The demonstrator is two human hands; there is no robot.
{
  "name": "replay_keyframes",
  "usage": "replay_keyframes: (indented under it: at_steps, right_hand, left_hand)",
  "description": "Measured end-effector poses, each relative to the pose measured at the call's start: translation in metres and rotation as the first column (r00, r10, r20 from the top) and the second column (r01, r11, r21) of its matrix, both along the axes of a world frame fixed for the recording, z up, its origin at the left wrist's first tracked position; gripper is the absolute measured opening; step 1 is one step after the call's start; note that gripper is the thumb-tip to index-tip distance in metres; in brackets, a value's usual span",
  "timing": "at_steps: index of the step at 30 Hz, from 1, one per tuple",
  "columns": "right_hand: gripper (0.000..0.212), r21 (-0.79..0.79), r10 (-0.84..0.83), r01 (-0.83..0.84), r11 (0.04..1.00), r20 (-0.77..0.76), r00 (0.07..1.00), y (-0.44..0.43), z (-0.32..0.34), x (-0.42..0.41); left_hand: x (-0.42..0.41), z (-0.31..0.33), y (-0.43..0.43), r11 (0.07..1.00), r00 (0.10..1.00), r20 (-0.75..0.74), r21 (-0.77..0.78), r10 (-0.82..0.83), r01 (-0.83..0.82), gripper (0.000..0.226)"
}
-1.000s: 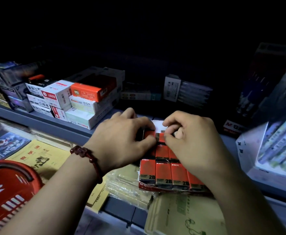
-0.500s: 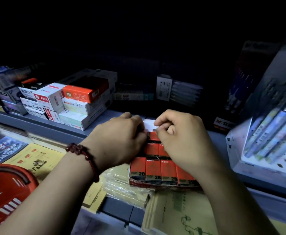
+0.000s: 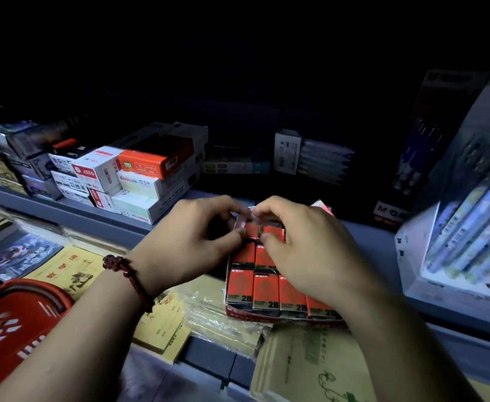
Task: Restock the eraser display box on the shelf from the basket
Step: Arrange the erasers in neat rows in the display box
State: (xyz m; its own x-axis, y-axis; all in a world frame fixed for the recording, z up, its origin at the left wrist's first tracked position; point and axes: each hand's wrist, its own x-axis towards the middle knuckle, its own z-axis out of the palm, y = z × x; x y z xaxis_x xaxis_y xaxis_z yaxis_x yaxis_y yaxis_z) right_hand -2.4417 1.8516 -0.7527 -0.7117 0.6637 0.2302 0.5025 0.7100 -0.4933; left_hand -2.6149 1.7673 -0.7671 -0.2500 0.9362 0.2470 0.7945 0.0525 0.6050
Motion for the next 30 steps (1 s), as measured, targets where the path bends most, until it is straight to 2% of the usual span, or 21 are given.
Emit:
replay_keyframes:
  at_steps: [3, 5, 9, 12, 14, 16, 19, 21, 23, 26, 30]
  right_hand:
    - [0.037, 0.029, 0.004, -0.007, 1.000, 0.091, 0.996, -0.002, 0.005, -0.003]
    - [0.039, 0.019, 0.012, -0.014, 1.000, 0.116, 0.993, -0.002, 0.006, -0.003]
    - [0.043, 0.036, 0.007, -0.012, 0.999, 0.129, 0.992, -0.002, 0.007, -0.006]
    - [0.043, 0.099, -0.004, -0.016, 0.995, 0.190, 0.982, -0.002, 0.006, -0.007]
    - [0.040, 0.137, -0.004, -0.026, 0.990, 0.219, 0.976, -0.003, 0.006, -0.008]
    - [0.038, 0.146, 0.000, -0.034, 0.989, 0.226, 0.974, -0.005, 0.006, -0.007]
    - [0.041, 0.087, 0.024, -0.043, 0.995, 0.207, 0.978, -0.003, 0.006, -0.005]
    - [0.044, 0.035, 0.040, -0.047, 0.998, 0.179, 0.983, 0.001, 0.004, -0.004]
    - [0.047, -0.028, 0.051, -0.048, 0.998, 0.109, 0.993, 0.007, 0.000, -0.003]
    - [0.045, -0.108, 0.044, -0.046, 0.993, -0.024, 0.999, 0.014, -0.008, -0.003]
    - [0.028, -0.139, 0.037, -0.046, 0.989, -0.066, 0.997, 0.018, -0.012, -0.003]
  left_hand:
    - [-0.008, -0.001, -0.007, 1.000, 0.977, 0.211, 0.010, -0.031, 0.029, 0.029]
    - [-0.013, -0.003, -0.010, 0.999, 0.960, 0.278, 0.031, -0.028, 0.020, 0.033]
    - [-0.014, -0.008, -0.011, 0.998, 0.948, 0.316, 0.069, -0.031, 0.010, 0.046]
    - [-0.008, -0.009, -0.011, 0.989, 0.924, 0.383, 0.139, -0.012, -0.045, 0.042]
    - [-0.003, -0.012, -0.009, 0.983, 0.937, 0.347, 0.151, 0.045, -0.103, 0.038]
    - [0.000, -0.015, -0.008, 0.978, 0.960, 0.243, 0.117, 0.141, -0.173, 0.031]
    - [0.003, -0.014, -0.008, 0.965, 0.947, 0.198, 0.013, 0.253, -0.261, 0.021]
    - [0.006, -0.014, -0.009, 0.969, 0.912, 0.331, -0.029, 0.242, -0.246, 0.019]
    - [0.009, -0.014, -0.009, 0.980, 0.839, 0.509, -0.048, 0.192, -0.195, 0.019]
    - [0.007, -0.015, -0.009, 0.987, 0.783, 0.606, -0.023, 0.140, -0.158, 0.016]
    - [0.010, -0.017, -0.007, 0.988, 0.810, 0.581, 0.061, 0.079, -0.140, 0.007]
